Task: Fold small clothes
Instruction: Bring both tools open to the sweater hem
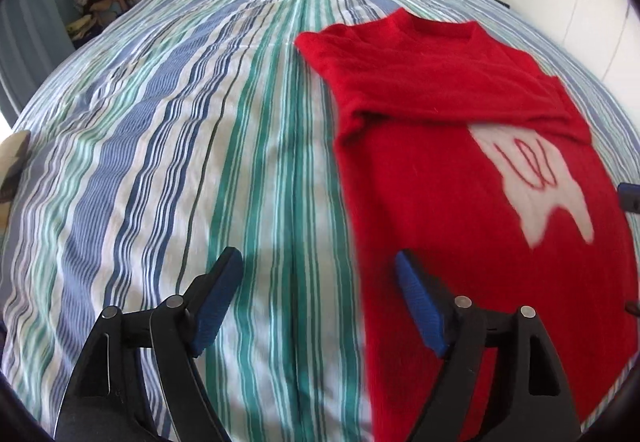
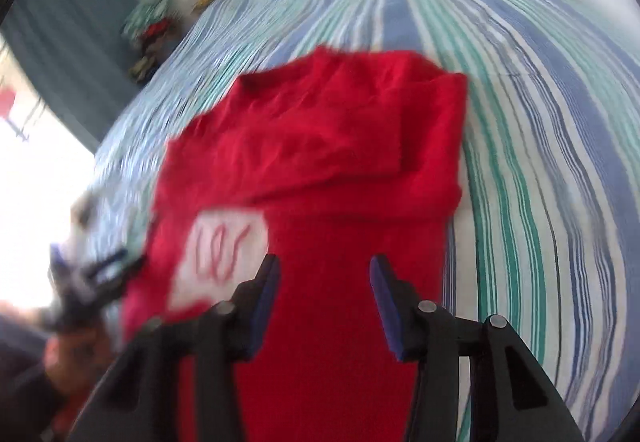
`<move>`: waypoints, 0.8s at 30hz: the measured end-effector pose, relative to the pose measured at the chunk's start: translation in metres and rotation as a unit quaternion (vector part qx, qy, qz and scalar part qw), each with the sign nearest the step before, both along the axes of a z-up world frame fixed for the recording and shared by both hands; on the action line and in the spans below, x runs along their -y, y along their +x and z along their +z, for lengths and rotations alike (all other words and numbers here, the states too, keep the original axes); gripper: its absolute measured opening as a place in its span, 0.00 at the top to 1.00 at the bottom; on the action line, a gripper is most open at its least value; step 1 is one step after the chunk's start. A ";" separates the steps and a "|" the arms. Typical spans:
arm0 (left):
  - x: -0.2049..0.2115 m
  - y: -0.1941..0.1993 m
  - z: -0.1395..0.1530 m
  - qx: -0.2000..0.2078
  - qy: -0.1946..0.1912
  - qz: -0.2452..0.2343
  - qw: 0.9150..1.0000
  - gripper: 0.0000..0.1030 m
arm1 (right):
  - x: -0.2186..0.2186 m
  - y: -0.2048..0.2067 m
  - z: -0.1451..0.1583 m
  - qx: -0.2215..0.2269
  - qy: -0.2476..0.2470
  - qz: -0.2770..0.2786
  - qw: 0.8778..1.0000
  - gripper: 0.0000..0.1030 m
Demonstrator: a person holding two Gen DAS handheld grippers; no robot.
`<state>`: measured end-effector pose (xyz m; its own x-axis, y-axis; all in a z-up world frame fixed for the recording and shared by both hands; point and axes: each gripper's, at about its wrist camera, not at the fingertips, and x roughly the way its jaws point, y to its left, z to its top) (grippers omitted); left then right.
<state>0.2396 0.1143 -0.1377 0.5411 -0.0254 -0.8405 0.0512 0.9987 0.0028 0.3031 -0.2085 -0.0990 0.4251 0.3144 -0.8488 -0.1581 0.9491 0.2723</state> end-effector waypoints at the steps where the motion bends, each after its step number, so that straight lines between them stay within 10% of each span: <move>1: 0.002 -0.016 0.000 -0.006 0.005 -0.010 1.000 0.16 | -0.009 -0.021 -0.005 -0.009 -0.032 0.040 0.999 0.54; 8: 0.004 -0.090 -0.002 -0.054 0.071 -0.046 0.995 0.15 | 0.001 -0.150 -0.038 -0.093 -0.159 0.095 0.978 0.51; 13: -0.004 -0.109 0.029 -0.048 0.002 -0.027 0.998 0.15 | 0.035 -0.194 -0.008 -0.125 -0.155 0.049 0.979 0.51; 19: 0.014 -0.105 0.020 -0.064 -0.091 -0.043 0.993 0.19 | 0.040 -0.201 0.032 -0.051 -0.034 0.026 0.998 0.51; 24: 0.026 -0.107 0.001 -0.093 -0.097 -0.044 0.990 0.29 | 0.040 -0.172 -0.012 -0.086 0.045 -0.028 0.995 0.51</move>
